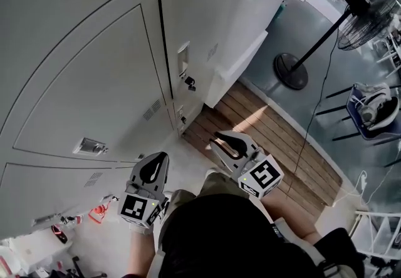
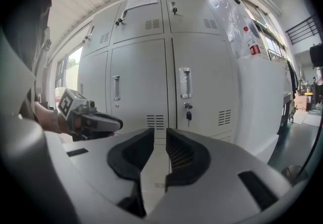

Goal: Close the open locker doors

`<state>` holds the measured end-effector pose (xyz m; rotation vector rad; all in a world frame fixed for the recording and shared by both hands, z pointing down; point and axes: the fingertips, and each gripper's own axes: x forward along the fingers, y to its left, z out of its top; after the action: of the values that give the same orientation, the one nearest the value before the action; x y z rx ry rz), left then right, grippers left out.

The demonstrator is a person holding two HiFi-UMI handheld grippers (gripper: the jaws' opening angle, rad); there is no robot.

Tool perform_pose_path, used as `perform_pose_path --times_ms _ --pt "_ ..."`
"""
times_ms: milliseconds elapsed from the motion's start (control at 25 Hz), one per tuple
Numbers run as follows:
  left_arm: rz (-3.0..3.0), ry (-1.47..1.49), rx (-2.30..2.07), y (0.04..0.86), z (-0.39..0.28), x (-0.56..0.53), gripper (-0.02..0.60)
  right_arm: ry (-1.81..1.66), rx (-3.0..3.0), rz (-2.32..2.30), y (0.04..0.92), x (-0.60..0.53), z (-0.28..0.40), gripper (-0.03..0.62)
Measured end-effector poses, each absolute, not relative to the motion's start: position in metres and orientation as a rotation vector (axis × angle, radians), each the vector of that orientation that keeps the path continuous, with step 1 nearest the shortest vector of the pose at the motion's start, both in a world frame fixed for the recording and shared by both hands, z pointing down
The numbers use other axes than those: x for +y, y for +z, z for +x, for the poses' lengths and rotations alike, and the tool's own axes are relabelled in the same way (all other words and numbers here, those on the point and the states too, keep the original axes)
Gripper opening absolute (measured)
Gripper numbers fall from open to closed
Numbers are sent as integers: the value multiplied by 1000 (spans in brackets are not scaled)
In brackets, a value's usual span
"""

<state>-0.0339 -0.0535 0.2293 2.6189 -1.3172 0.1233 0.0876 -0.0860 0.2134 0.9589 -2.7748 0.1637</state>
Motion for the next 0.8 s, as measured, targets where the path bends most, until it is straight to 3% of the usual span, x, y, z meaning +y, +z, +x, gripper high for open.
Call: perform_pose_path --times_ms 800 --pt "2709 66 -1323 177 -34 -39 11 67 -2849 990 170 -55 88 83"
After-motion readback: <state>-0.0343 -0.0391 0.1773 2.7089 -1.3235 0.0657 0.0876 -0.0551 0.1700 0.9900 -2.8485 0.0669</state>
